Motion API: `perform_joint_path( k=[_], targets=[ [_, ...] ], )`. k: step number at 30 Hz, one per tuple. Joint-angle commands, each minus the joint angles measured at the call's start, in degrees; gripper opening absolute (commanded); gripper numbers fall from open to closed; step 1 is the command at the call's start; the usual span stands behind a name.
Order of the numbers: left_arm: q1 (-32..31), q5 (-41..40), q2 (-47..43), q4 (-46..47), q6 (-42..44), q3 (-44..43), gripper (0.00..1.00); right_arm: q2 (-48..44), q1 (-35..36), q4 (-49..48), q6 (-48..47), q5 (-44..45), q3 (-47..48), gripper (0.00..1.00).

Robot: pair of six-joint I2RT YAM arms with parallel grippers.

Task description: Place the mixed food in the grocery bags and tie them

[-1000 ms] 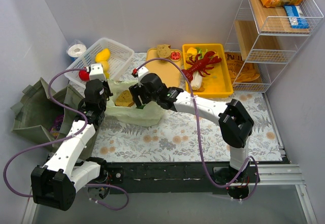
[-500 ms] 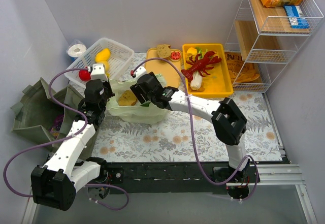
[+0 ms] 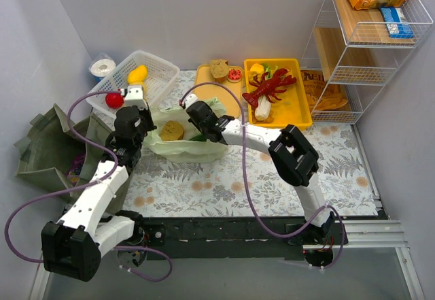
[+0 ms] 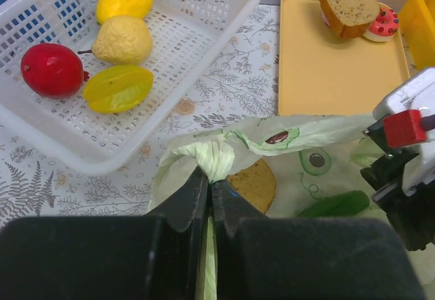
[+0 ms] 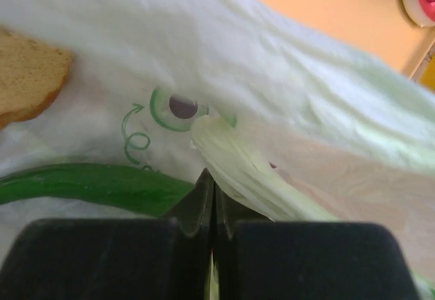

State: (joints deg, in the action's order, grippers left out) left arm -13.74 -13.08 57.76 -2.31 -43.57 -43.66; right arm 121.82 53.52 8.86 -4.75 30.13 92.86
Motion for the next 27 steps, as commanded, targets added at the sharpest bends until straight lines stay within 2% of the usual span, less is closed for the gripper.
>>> perform_joint_path(
  k=[1, 5, 6, 9, 12, 16, 17, 19, 20, 23, 24, 27],
  targets=[
    [-0.6, 2.2, 1.7, 0.5, -0.1, -1.0, 0.00, -10.4, 0.0, 0.7, 1.7, -5.0, -2.1, 0.01],
    [-0.7, 1.6, 4.6, -1.2, -0.5, -2.2, 0.00, -22.7, -0.9, 1.0, 4.1, -14.3, -9.2, 0.01],
    [-0.6, 1.1, 5.2, -1.4, -0.5, -2.3, 0.00, -24.9, -1.7, 1.1, 4.3, -19.3, -10.8, 0.01],
    [-0.6, 1.6, 6.8, -1.8, -0.9, -2.7, 0.00, -33.1, -4.4, 1.0, 9.0, -26.8, -17.2, 0.01],
    [-0.6, 7.4, 8.1, -2.0, -1.0, -3.4, 0.00, -40.6, -8.1, -0.8, 13.5, -32.3, -24.2, 0.01],
    [-0.7, 15.8, 11.1, -2.0, -2.3, -5.8, 0.00, -47.7, -13.1, -2.7, 16.8, -35.0, -32.1, 0.01],
    [-0.7, 17.0, 12.1, -2.1, -2.5, -6.5, 0.17, -49.7, -13.9, -2.5, 17.0, -34.8, -33.8, 0.01],
    [-0.6, 19.5, 13.0, -2.2, -2.9, -8.8, 0.39, -51.5, -16.3, -1.3, 17.1, -34.2, -34.8, 0.01],
    [-0.6, 20.0, 13.2, -2.2, -3.1, -9.6, 0.54, -53.0, -16.9, -0.9, 17.1, -33.8, -35.1, 0.01],
    [-0.7, 19.2, 14.1, -1.3, -4.0, -12.9, 0.82, -55.1, -18.8, 0.2, 16.4, -33.2, -36.0, 0.01],
    [-0.7, 17.9, 15.3, -1.0, -4.1, -13.9, 0.98, -55.3, -19.3, 0.3, 16.4, -33.3, -36.4, 0.01],
    [0.5, 14.6, 20.0, -4.3, -4.8, -21.6, 0.98, -55.6, -19.9, 0.0, 16.6, -34.7, -36.9, 0.01]
  ],
)
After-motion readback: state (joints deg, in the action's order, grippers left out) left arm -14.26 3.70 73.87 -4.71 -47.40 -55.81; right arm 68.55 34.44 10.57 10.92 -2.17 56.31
